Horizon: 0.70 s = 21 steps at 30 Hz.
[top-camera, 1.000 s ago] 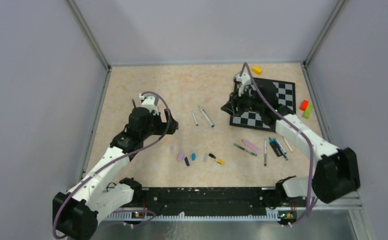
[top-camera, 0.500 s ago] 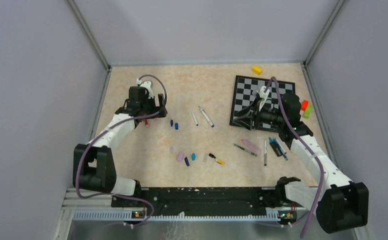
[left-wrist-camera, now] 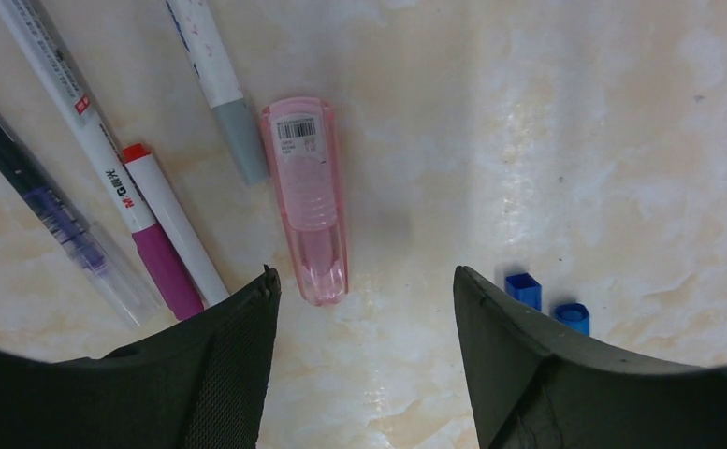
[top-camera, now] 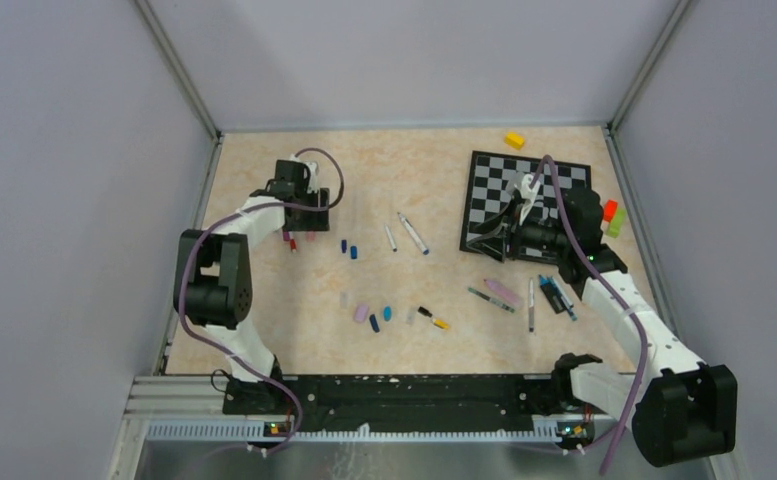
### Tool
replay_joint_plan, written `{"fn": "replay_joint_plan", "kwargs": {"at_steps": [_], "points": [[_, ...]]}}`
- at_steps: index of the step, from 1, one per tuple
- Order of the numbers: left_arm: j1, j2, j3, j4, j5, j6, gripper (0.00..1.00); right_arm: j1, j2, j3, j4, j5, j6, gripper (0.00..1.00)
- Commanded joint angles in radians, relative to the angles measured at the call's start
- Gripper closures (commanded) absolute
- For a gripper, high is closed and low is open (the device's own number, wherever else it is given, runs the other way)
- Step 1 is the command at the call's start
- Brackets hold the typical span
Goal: Open the pen caps
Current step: Pick up the pen from the center of the board.
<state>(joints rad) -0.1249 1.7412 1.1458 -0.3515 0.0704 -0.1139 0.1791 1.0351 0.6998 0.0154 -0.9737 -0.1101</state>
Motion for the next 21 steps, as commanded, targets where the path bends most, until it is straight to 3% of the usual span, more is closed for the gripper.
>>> {"fn": "replay_joint_plan", "kwargs": {"at_steps": [1, 14, 21], "points": [[0.004, 0.044, 0.048, -0.024, -0.058, 0.04, 0.31, -0.013, 0.005, 0.001, 0.034, -0.02, -0.032, 0.58], [0.02, 0.134, 0.091, -0.02, -0.042, 0.067, 0.43, -0.012, 0.031, 0.001, 0.022, -0.014, -0.049, 0.59], [0.024, 0.151, 0.094, -0.023, -0.013, 0.067, 0.55, -0.012, 0.041, 0.003, 0.015, -0.009, -0.058, 0.59]]}}
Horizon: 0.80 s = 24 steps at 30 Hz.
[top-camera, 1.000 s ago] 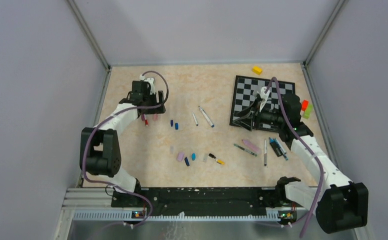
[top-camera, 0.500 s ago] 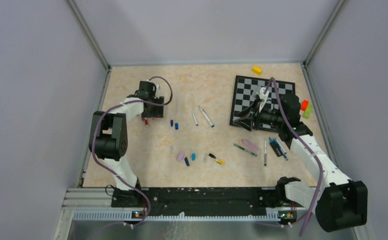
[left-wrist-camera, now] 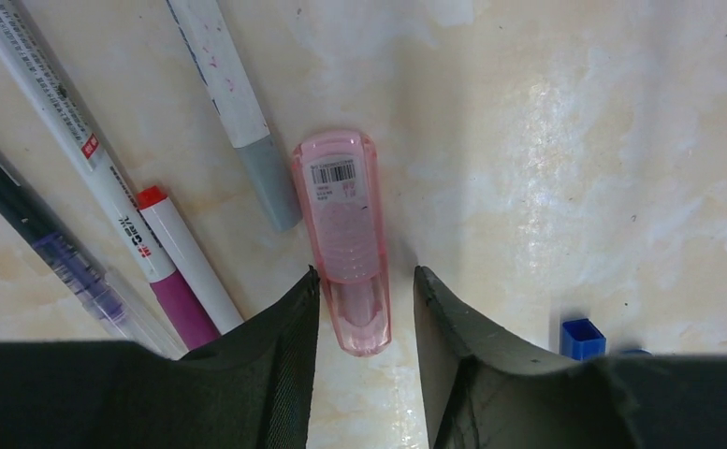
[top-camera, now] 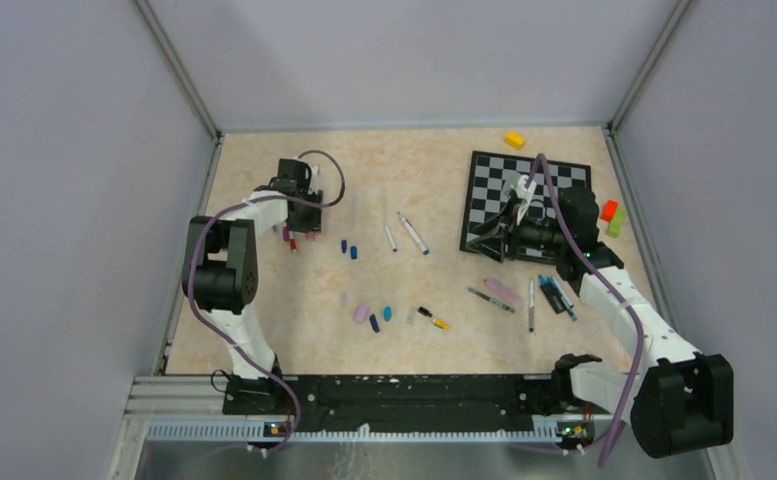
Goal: Open the pen caps
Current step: Pick up the pen from the center of the board.
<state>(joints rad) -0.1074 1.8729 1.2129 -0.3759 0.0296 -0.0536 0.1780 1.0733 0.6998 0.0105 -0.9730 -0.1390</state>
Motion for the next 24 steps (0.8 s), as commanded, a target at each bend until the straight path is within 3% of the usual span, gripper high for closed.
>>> {"fn": "replay_joint_plan", "kwargs": {"at_steps": [1, 9, 14, 20, 24], "points": [[0.006, 0.019, 0.028, 0.0, 0.034, 0.006, 0.59, -0.012, 0.003, 0.003, 0.019, -0.009, -0.03, 0.59], [0.005, -0.028, 0.005, -0.024, 0.098, -0.013, 0.78, -0.017, 0.015, 0.0, 0.014, -0.013, -0.043, 0.6], [0.004, -0.146, -0.043, -0.003, 0.179, -0.041, 0.86, -0.027, 0.013, 0.0, -0.031, -0.079, -0.117, 0.6], [0.003, -0.391, -0.197, 0.078, 0.401, -0.096, 0.87, -0.026, -0.018, -0.014, -0.211, -0.256, -0.444, 0.53], [-0.007, -0.589, -0.367, 0.193, 0.606, -0.172, 0.88, -0.027, -0.045, -0.021, -0.441, -0.343, -0.828, 0.49]]}}
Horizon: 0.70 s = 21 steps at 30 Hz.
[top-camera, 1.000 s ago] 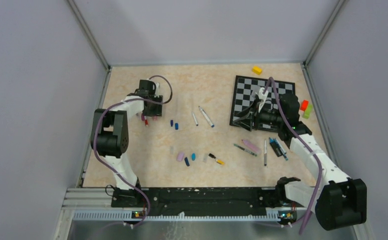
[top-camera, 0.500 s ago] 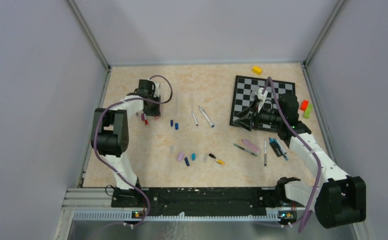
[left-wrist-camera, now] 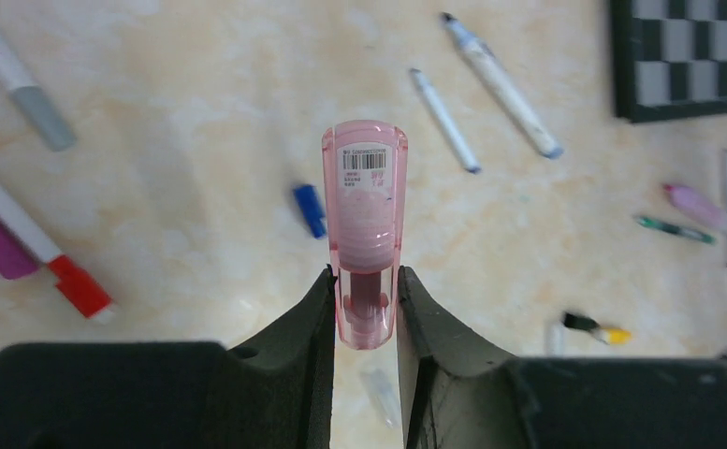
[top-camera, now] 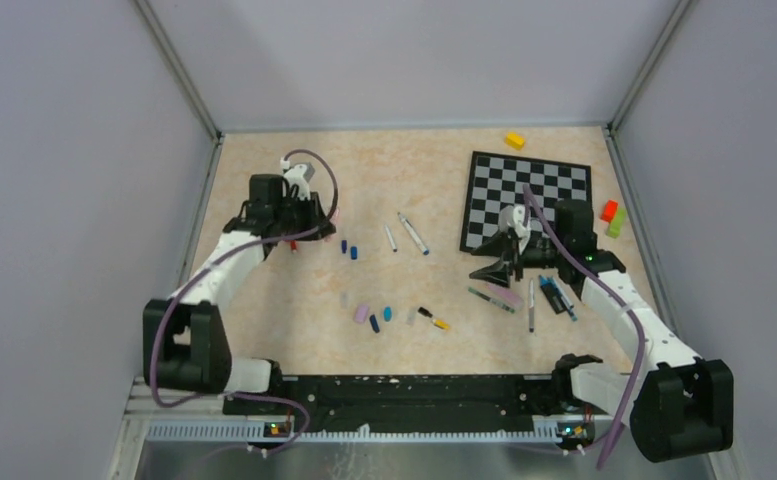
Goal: Open the pen caps
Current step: Pick up the pen from the center of the board.
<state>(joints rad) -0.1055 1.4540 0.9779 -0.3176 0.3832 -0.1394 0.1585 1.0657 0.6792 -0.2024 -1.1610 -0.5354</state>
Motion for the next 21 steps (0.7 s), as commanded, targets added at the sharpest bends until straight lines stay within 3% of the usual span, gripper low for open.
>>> {"fn": "replay_joint_plan", "kwargs": {"at_steps": [1, 3, 6, 12, 16, 21], "points": [[-0.023, -0.22, -0.183, 0.181, 0.302, -0.113, 0.88, -0.007, -0.034, 0.01, -0.306, -0.171, -0.543, 0.47], [-0.073, -0.318, -0.278, 0.281, 0.363, -0.179, 0.89, -0.008, -0.025, 0.035, -0.392, -0.201, -0.61, 0.45], [-0.208, -0.429, -0.371, 0.387, 0.319, -0.24, 0.89, -0.008, -0.007, 0.076, -0.383, -0.236, -0.479, 0.44], [-0.517, -0.559, -0.485, 0.532, 0.015, -0.287, 0.9, -0.008, 0.016, 0.16, -0.129, -0.188, 0.231, 0.44], [-0.66, -0.533, -0.504, 0.599, -0.136, -0.276, 0.9, -0.006, 0.015, 0.155, 0.018, -0.122, 0.624, 0.44], [-0.817, -0.418, -0.425, 0.592, -0.335, -0.231, 0.91, -0.006, 0.04, 0.106, 0.112, -0.064, 0.801, 0.46]]}}
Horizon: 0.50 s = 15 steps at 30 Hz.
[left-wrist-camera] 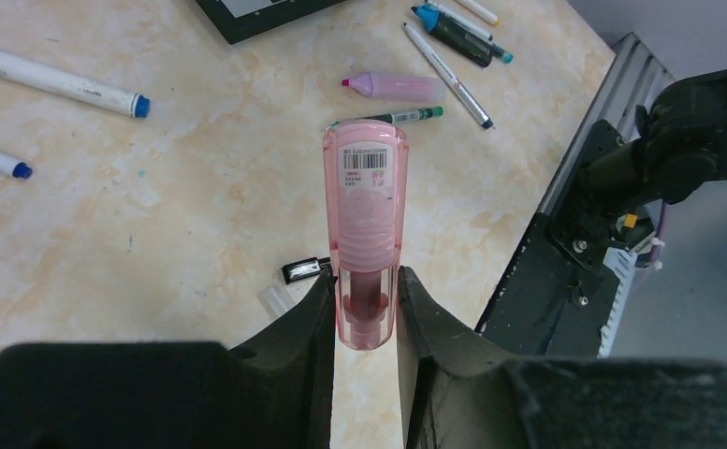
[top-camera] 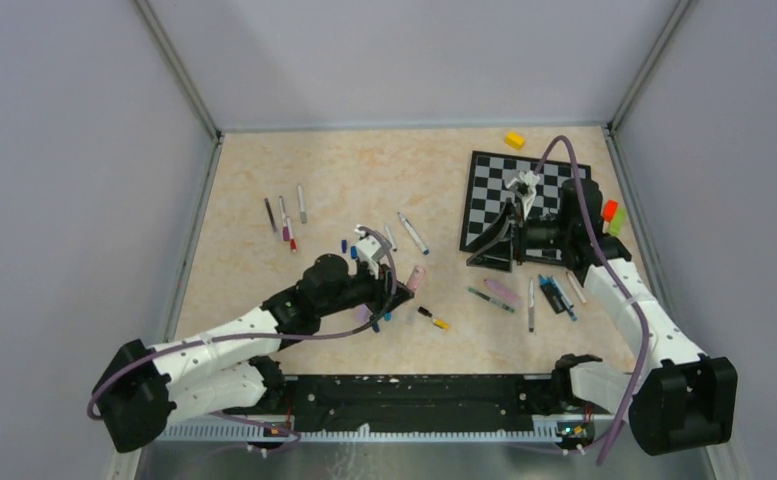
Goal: Open the pen caps
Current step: Pick up the pen from the center of the board.
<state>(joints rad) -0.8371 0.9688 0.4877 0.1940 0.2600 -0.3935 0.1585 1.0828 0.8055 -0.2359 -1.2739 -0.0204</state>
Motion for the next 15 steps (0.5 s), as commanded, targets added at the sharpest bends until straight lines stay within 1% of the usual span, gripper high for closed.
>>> {"fn": "replay_joint_plan", "kwargs": {"at_steps": [1, 4, 6, 10, 15], "points": [[-0.104, 0.09, 0.08, 0.078, -0.242, 0.024, 0.91, -0.006, 0.034, -0.03, 0.161, 0.06, 0.311, 0.46], [-0.153, 0.154, 0.124, 0.077, -0.336, 0.033, 0.92, -0.001, 0.061, -0.061, 0.195, 0.088, 0.345, 0.47], [-0.185, 0.193, 0.153, 0.069, -0.375, 0.041, 0.92, 0.013, 0.072, -0.07, 0.176, 0.126, 0.327, 0.48], [-0.222, 0.254, 0.207, 0.064, -0.412, 0.052, 0.92, 0.048, 0.088, -0.094, 0.168, 0.19, 0.304, 0.48], [-0.262, 0.326, 0.265, 0.043, -0.458, 0.066, 0.92, 0.088, 0.115, -0.091, 0.18, 0.209, 0.315, 0.49]]}}
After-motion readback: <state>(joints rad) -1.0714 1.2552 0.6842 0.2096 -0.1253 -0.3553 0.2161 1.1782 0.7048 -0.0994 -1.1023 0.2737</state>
